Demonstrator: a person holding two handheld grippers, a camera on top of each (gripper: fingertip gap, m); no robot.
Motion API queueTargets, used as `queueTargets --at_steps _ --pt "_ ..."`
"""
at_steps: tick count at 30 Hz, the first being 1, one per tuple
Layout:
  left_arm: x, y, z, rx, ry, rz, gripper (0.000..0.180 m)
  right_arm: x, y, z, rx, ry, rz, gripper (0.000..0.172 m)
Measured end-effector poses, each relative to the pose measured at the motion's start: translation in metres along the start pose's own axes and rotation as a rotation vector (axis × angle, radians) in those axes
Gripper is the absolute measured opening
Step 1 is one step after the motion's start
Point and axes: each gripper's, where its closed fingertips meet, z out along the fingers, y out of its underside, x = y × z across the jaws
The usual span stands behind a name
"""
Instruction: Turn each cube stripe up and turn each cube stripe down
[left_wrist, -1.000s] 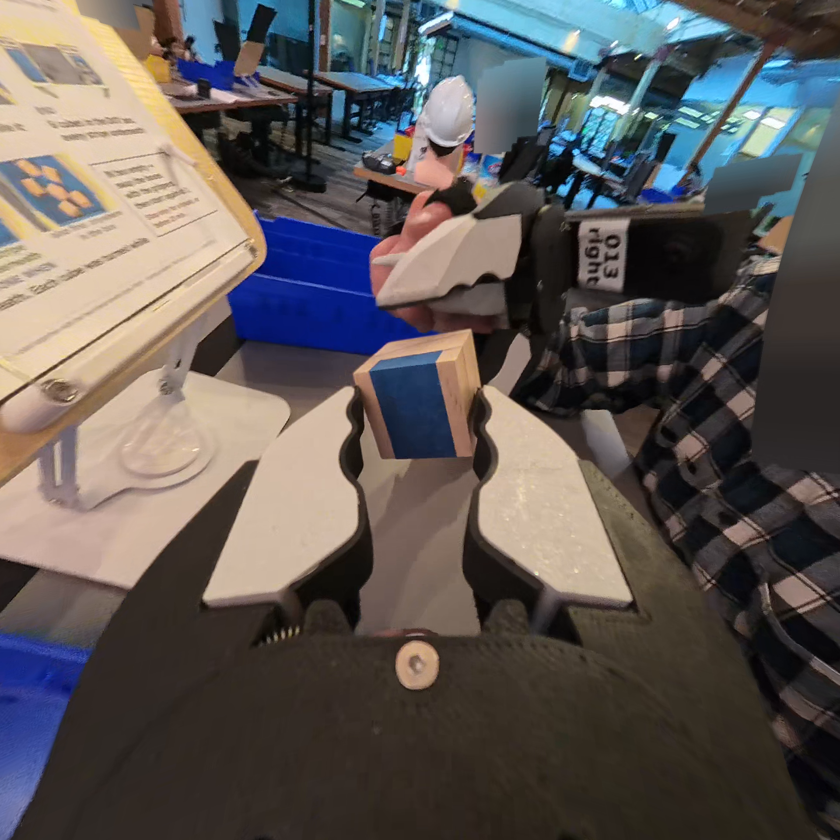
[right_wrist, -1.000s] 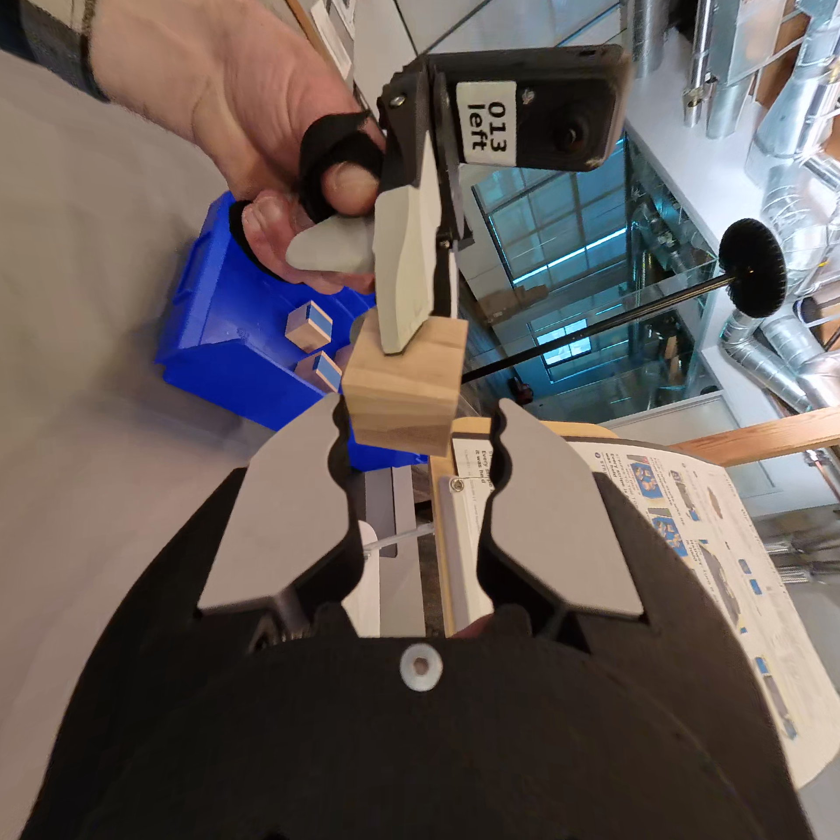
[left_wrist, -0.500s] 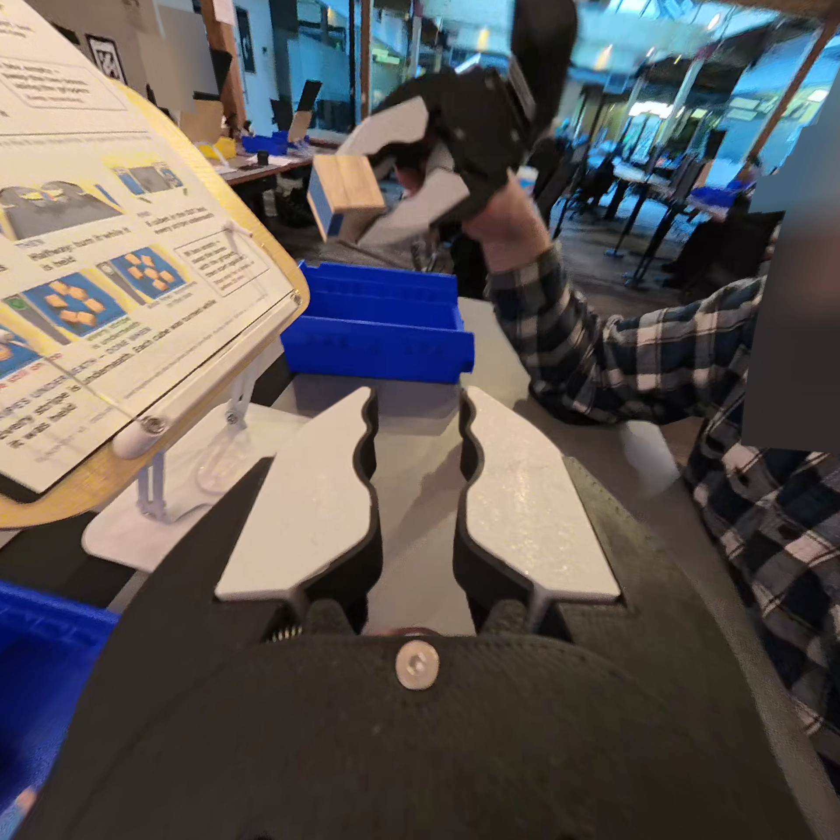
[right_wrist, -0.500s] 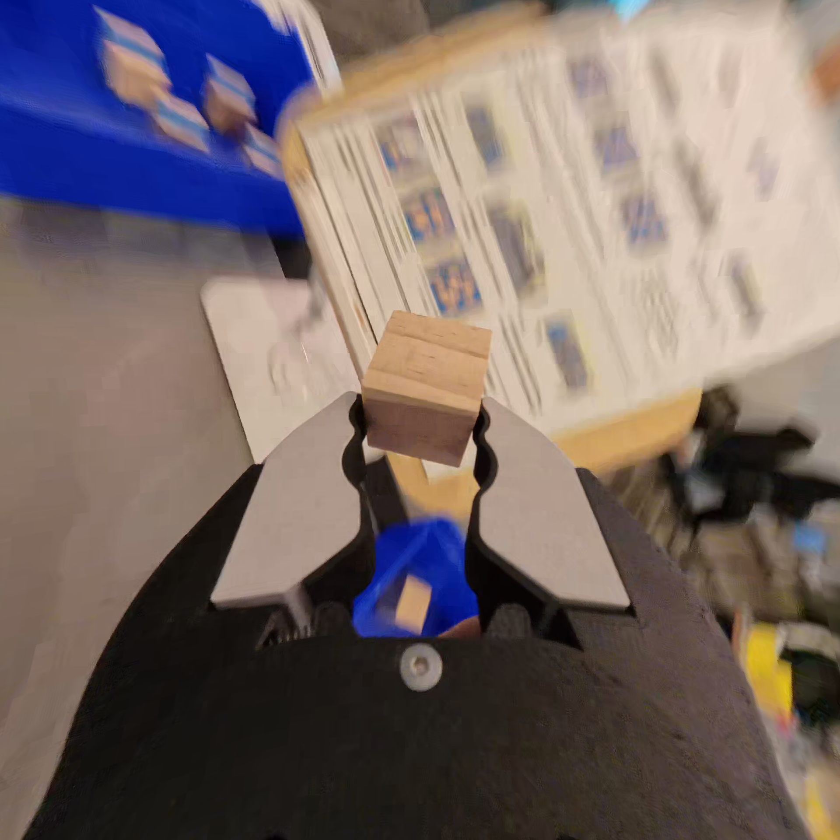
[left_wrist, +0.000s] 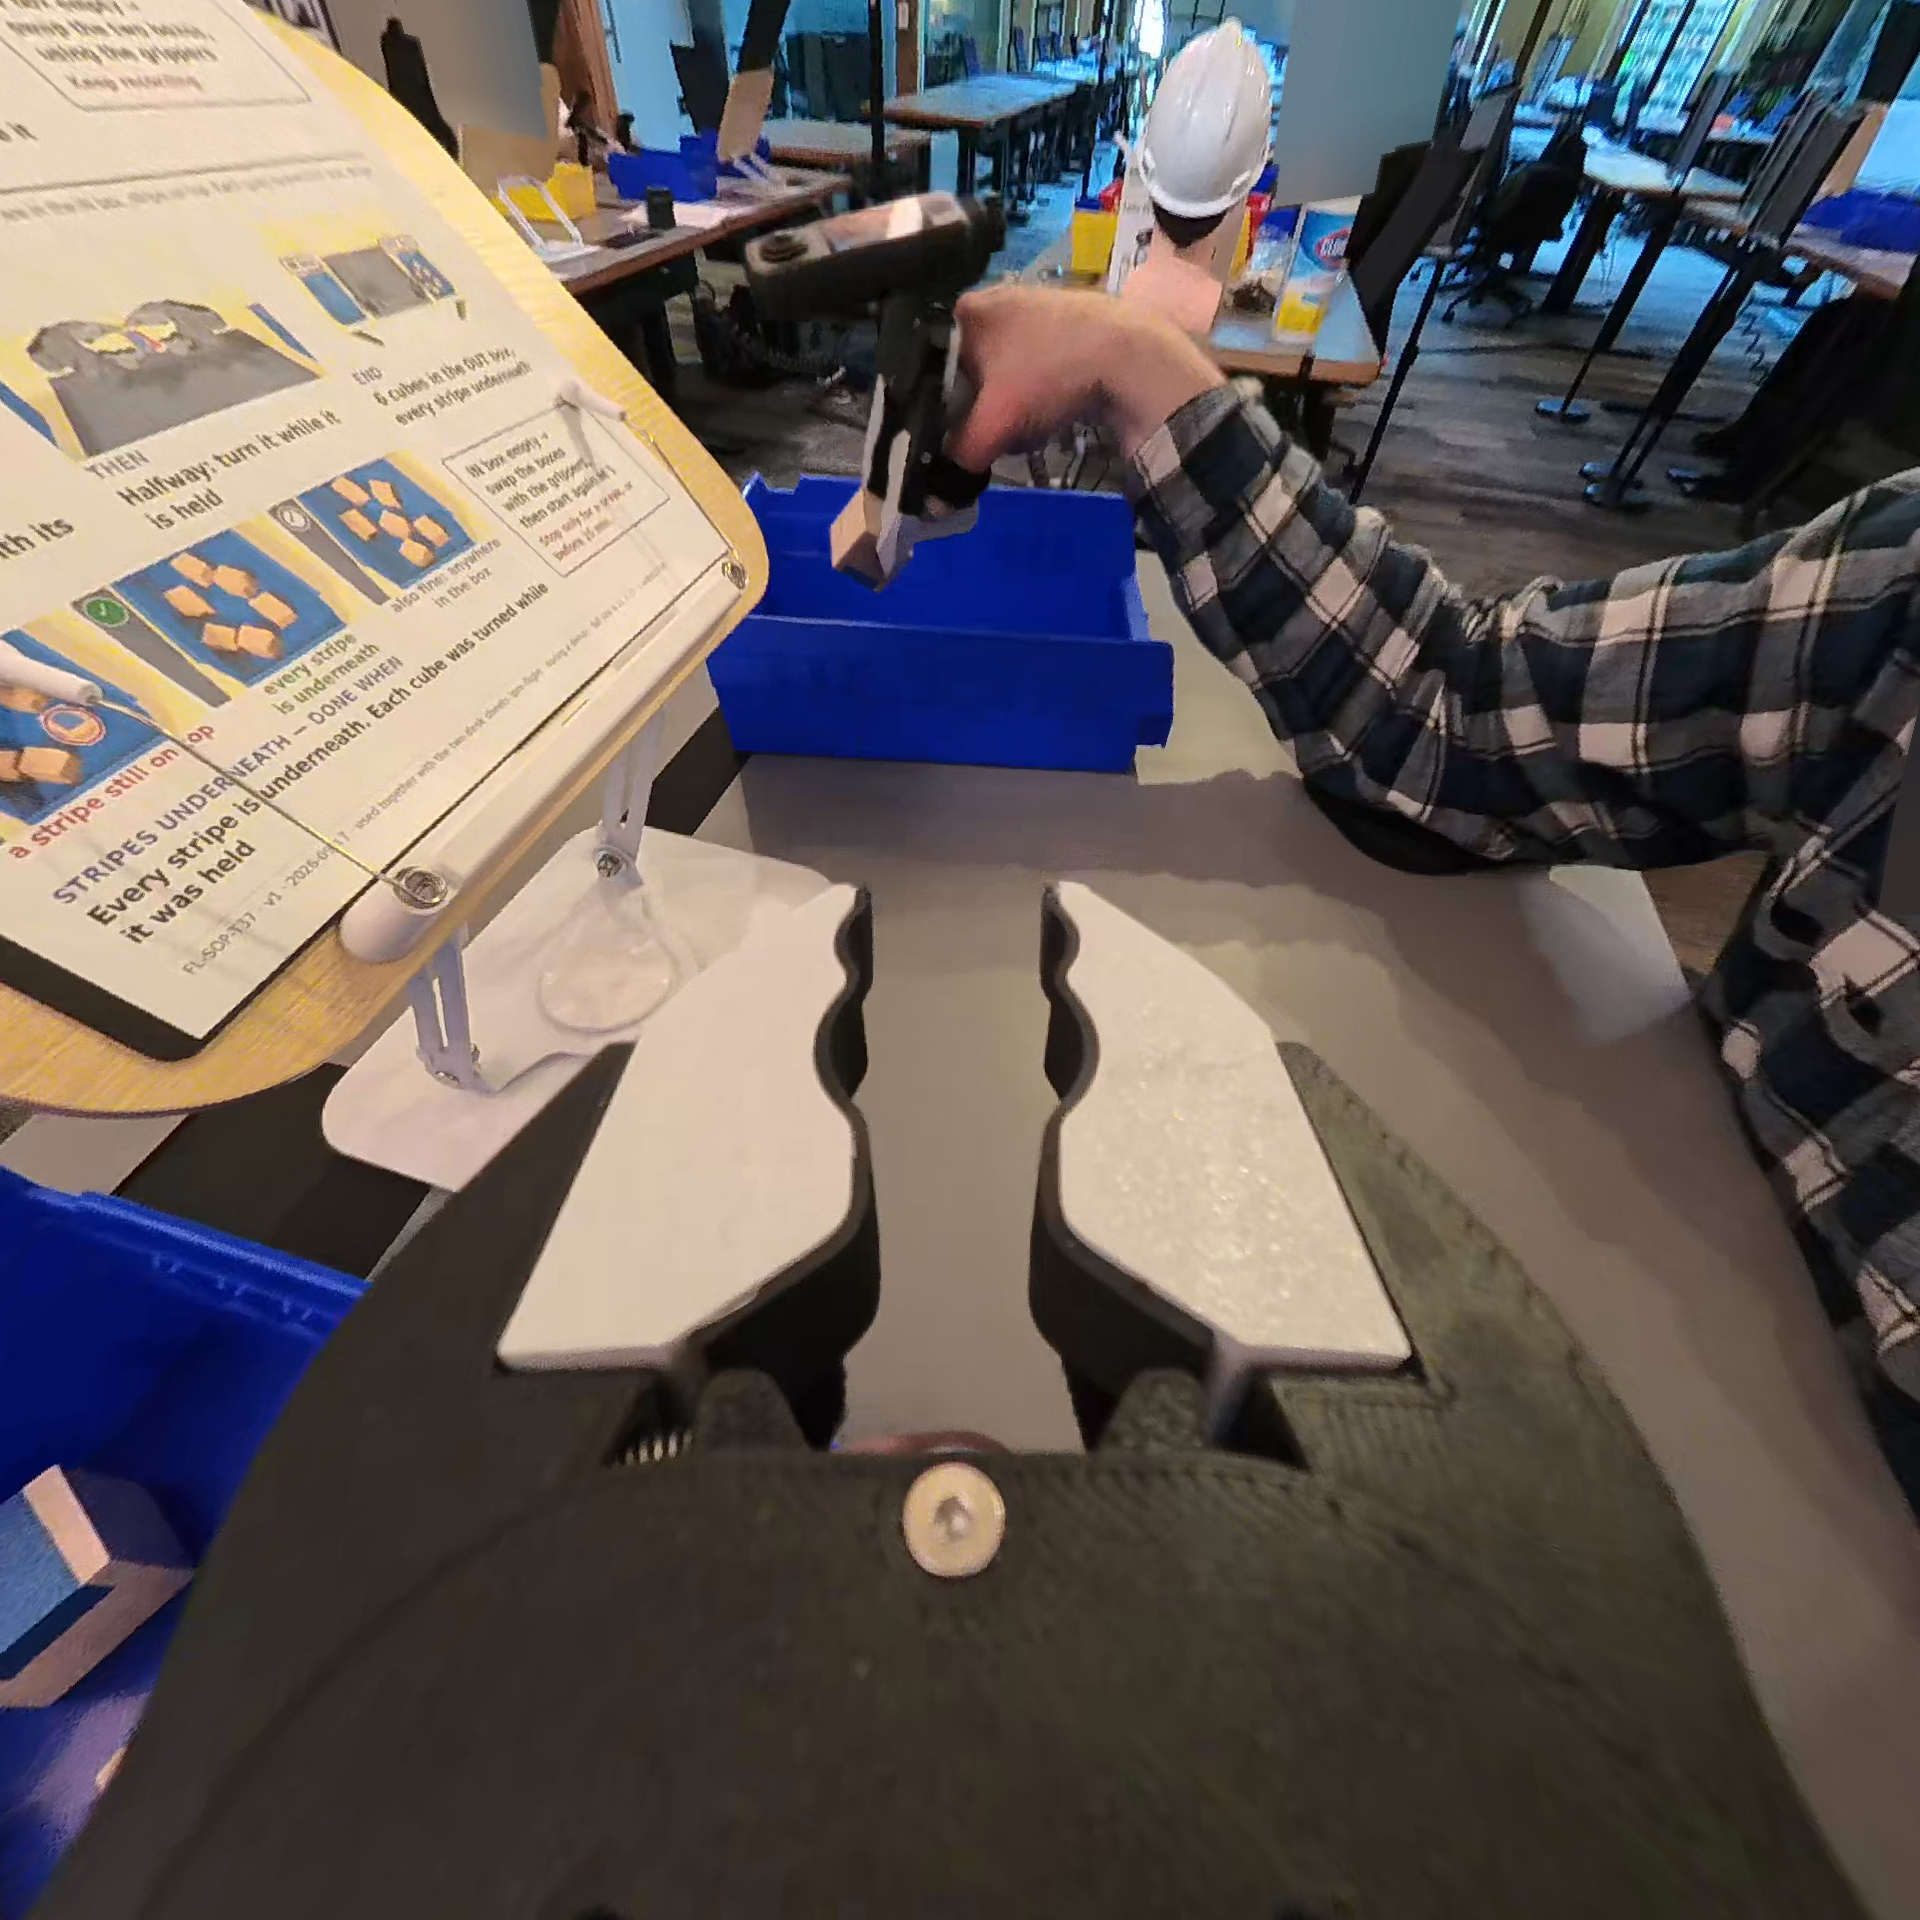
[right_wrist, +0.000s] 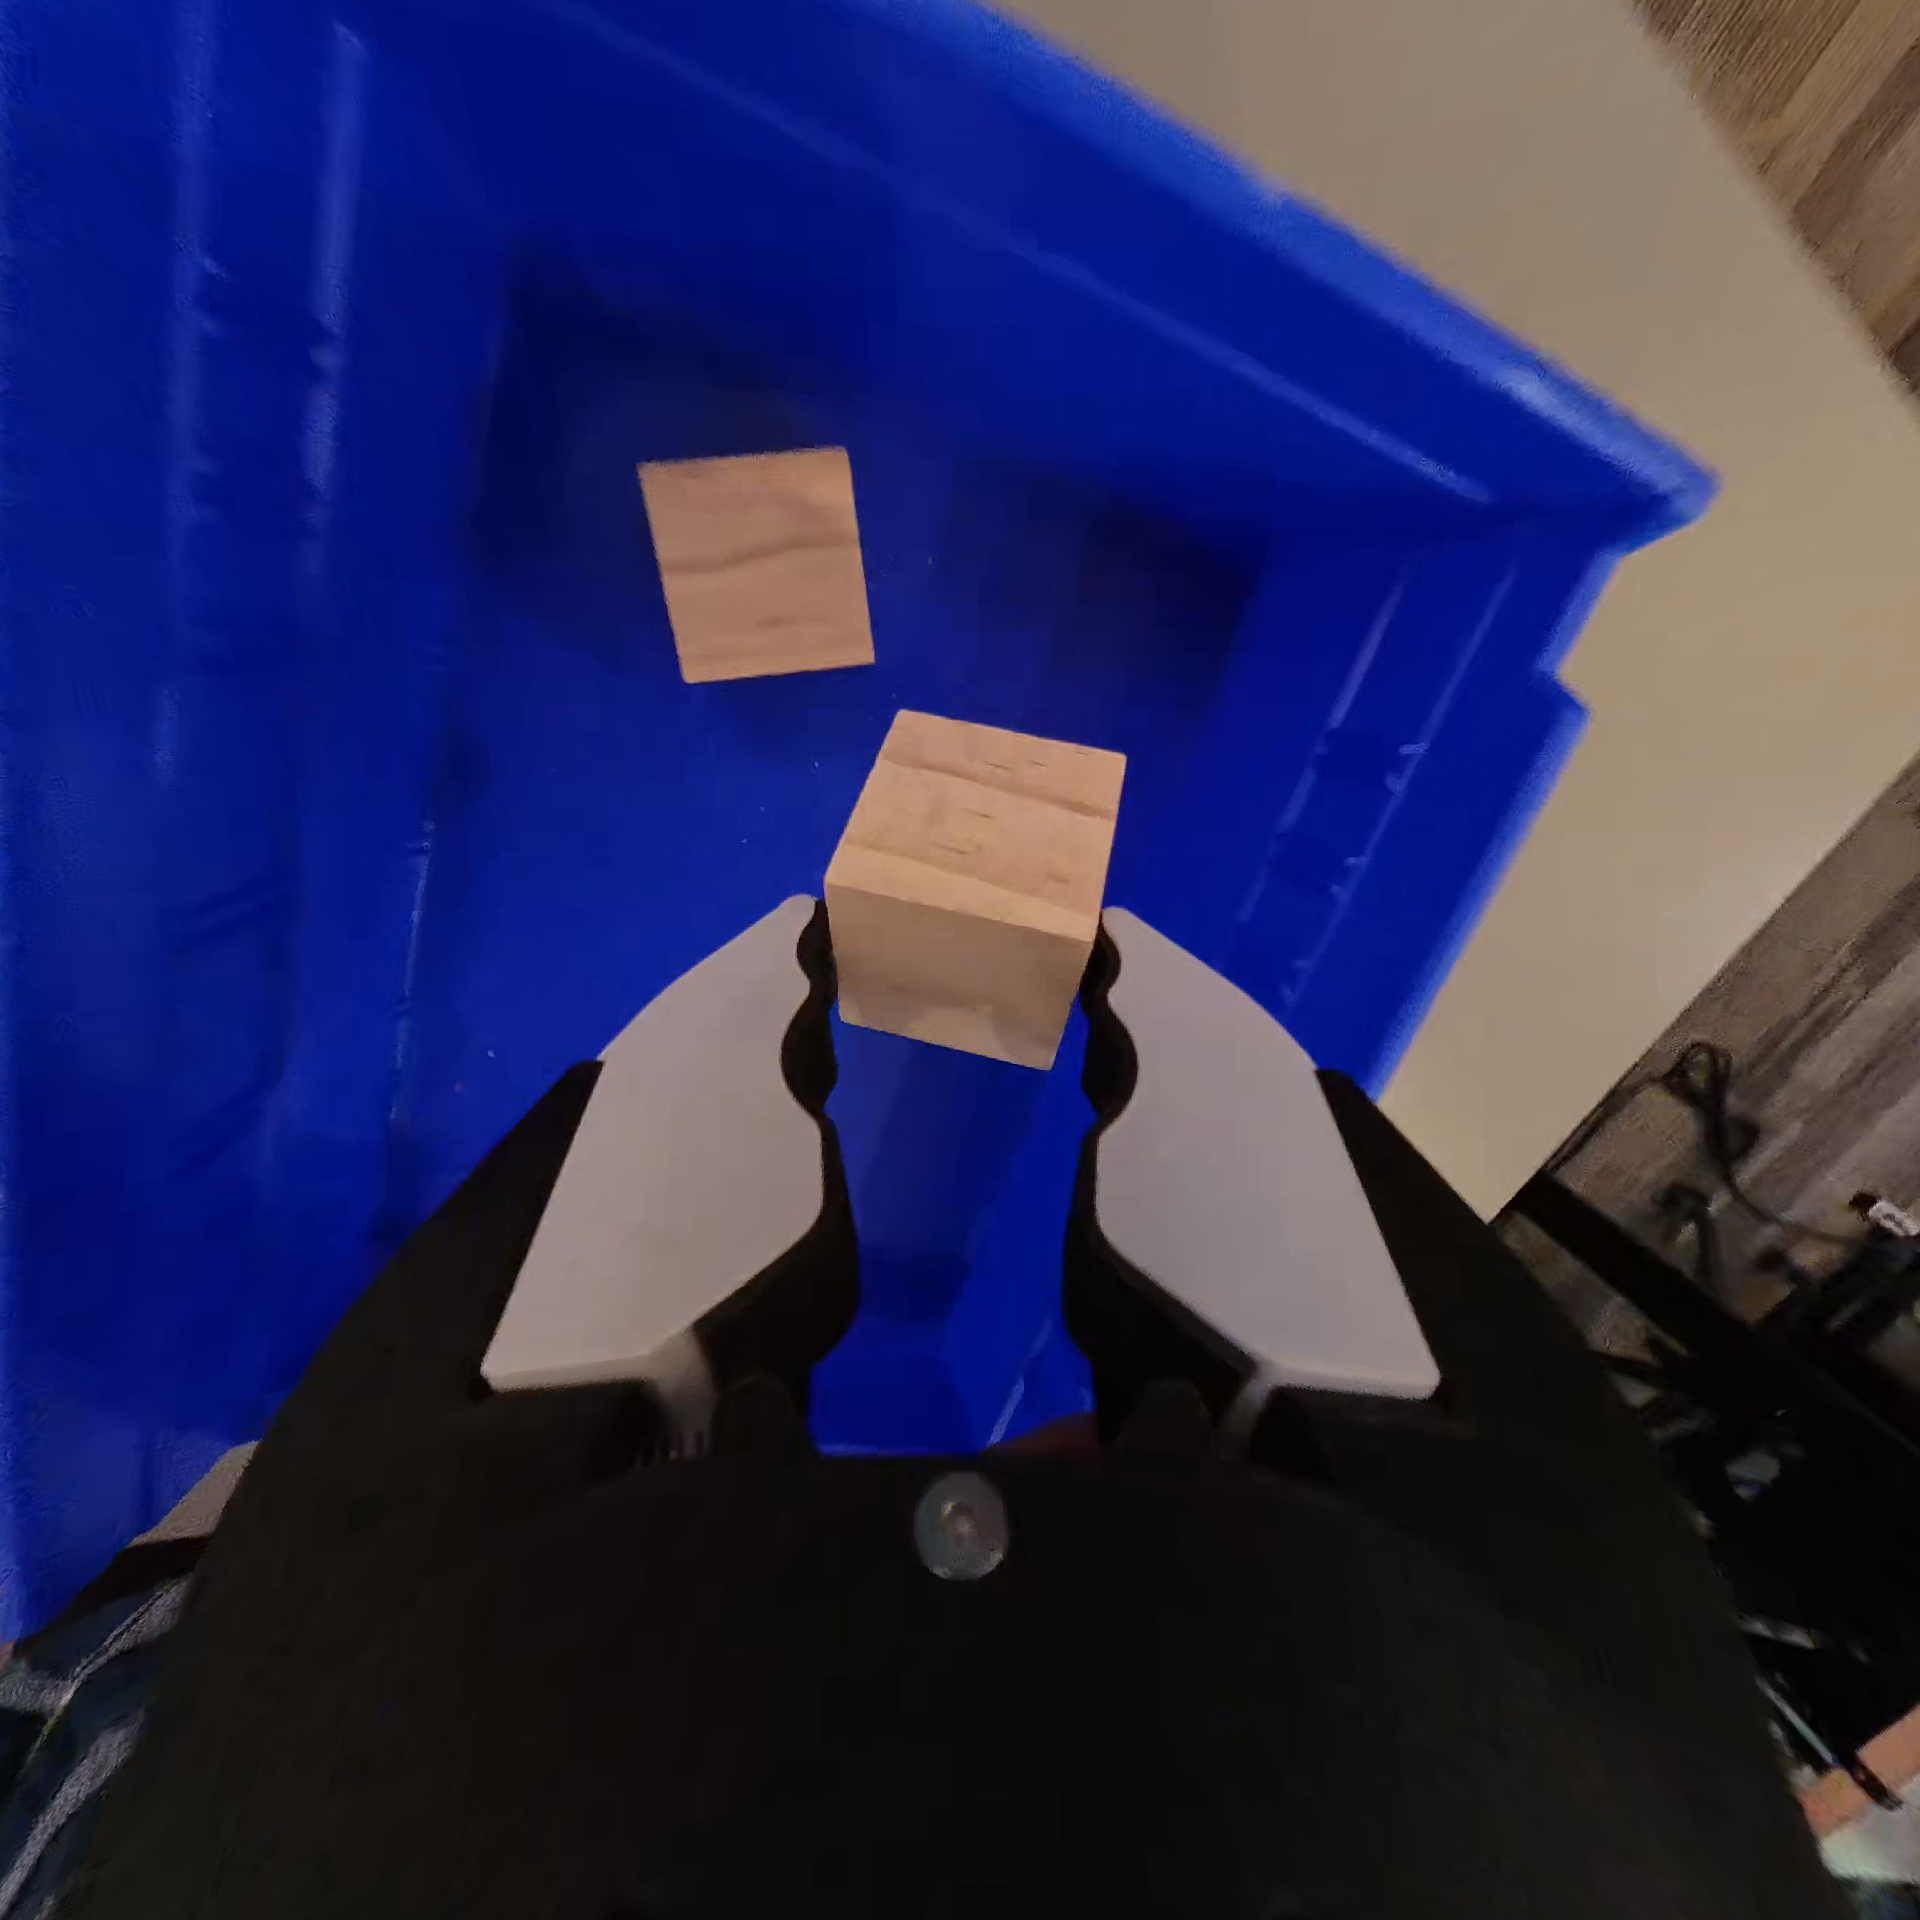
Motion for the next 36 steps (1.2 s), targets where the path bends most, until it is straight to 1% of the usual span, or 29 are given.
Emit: queueTargets --at_steps 4,8,10,11,12,15,17,19,22,25,27,30,33,35,36 --pt "0.002 0.001 0.002 -0.013 -0.003 0.013 0.031 0.005 0.015 0.032 -0.119 -0.027 0.025 0.046" --pt "0.001 0.000 0.000 -0.015 -0.011 0.020 0.031 0.007 0.017 0.057 -0.170 -0.047 0.035 0.047" --pt "0.000 0.000 -0.002 -0.016 -0.020 0.020 0.031 0.007 0.011 0.063 -0.154 -0.054 0.058 0.049" --pt "-0.002 0.000 -0.003 -0.020 -0.027 0.021 0.031 0.009 0.008 0.063 -0.145 -0.052 0.074 0.059" --pt "-0.004 0.001 -0.004 -0.027 -0.039 0.023 0.031 0.009 0.007 0.060 -0.142 -0.047 0.081 0.063" --pt "-0.012 0.005 -0.008 -0.053 -0.085 0.023 0.032 0.009 -0.003 0.039 -0.081 -0.020 0.069 0.063" --pt "-0.027 0.013 -0.013 -0.106 -0.171 0.044 0.032 0.006 -0.016 0.018 0.000 -0.002 0.058 0.060" --pt "-0.047 0.028 -0.022 -0.199 -0.286 0.076 0.034 -0.001 -0.027 -0.001 0.064 0.014 0.024 0.058" --pt "-0.079 0.055 -0.037 -0.351 -0.446 0.123 0.040 -0.016 -0.039 -0.020 0.115 0.037 -0.044 0.056" --pt "-0.104 0.091 -0.047 -0.542 -0.551 0.173 0.049 -0.034 -0.053 -0.029 0.167 0.030 -0.117 0.056" --pt "-0.118 0.113 -0.049 -0.640 -0.590 0.171 0.051 -0.049 -0.057 -0.028 0.167 0.011 -0.187 0.056" --pt "-0.132 0.140 -0.052 -0.752 -0.622 0.157 0.055 -0.059 -0.063 -0.028 0.153 0.033 -0.230 0.056" --pt "-0.154 0.164 -0.068 -0.878 -0.701 0.176 0.059 -0.071 -0.071 -0.032 0.175 0.028 -0.256 0.055" --pt "-0.166 0.179 -0.074 -0.910 -0.719 0.127 0.064 -0.077 -0.074 -0.036 0.184 0.037 -0.268 0.055" --pt "-0.169 0.186 -0.074 -0.907 -0.710 0.070 0.068 -0.079 -0.076 -0.038 0.192 0.042 -0.273 0.055"
